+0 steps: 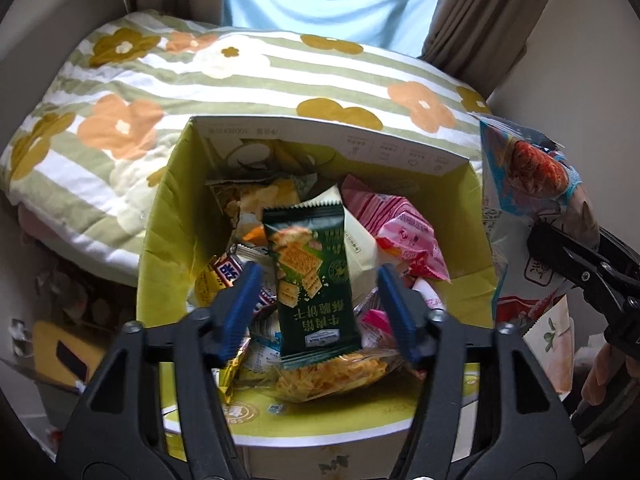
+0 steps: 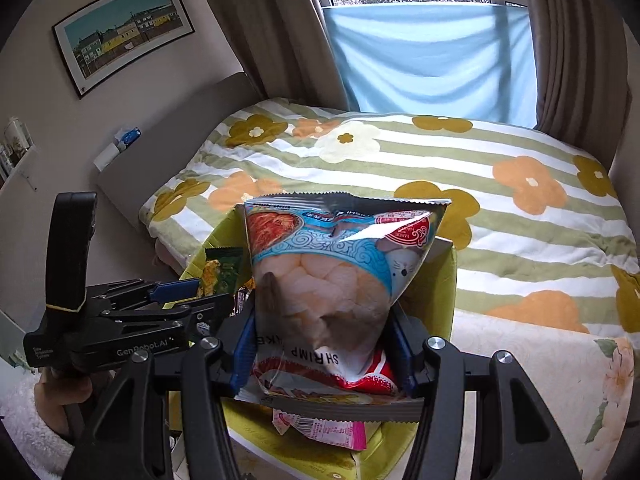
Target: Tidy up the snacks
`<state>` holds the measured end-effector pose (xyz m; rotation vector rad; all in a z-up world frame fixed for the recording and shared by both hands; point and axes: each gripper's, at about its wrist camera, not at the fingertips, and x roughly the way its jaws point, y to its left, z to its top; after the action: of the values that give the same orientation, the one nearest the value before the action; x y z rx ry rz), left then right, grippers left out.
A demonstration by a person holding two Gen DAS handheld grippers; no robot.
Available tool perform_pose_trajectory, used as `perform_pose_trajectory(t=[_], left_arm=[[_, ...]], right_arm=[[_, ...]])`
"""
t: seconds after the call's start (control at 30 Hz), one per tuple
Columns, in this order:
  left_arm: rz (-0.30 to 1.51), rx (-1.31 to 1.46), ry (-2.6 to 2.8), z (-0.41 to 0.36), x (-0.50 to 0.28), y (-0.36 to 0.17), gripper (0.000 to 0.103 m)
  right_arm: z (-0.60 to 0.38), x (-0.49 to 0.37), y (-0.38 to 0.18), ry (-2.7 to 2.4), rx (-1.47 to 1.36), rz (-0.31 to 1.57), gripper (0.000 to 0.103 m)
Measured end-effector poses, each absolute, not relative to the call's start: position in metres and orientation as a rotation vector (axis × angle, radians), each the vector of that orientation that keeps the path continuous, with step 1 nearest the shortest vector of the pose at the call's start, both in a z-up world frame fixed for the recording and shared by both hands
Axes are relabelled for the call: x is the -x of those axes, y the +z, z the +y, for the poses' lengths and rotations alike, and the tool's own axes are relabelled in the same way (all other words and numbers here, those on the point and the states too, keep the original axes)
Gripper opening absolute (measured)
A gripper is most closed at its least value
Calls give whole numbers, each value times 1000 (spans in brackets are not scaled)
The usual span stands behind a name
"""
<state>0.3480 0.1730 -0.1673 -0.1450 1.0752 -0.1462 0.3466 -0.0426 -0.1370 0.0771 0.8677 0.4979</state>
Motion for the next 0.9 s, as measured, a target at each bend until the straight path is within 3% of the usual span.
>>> perform_pose_trajectory(t=[0.07,0.43,0.5,0.53,0.57,0.9], left_arm=[[1055,126,-130,173,-345,-169,103],[1052,117,-100,181,-322,-168,103],[1044,104,-90,182,-320,-165,103],[1040,100,-88,181,-319,-164,103],[1036,100,-87,182,-318,-162,103],[1033,77,-120,182,-309,-161,103]], right_arm=[[-43,-345,-138,481,-76,884,52],[-39,-348,-148,460,-78,960,55],[-36,-349,-151,459,-79,970,68],[-34,-347,-152,447,-68,962,86],[-33,-345,-151,432,-53,948,97],[-41,-331,-156,321,-60,953,100]])
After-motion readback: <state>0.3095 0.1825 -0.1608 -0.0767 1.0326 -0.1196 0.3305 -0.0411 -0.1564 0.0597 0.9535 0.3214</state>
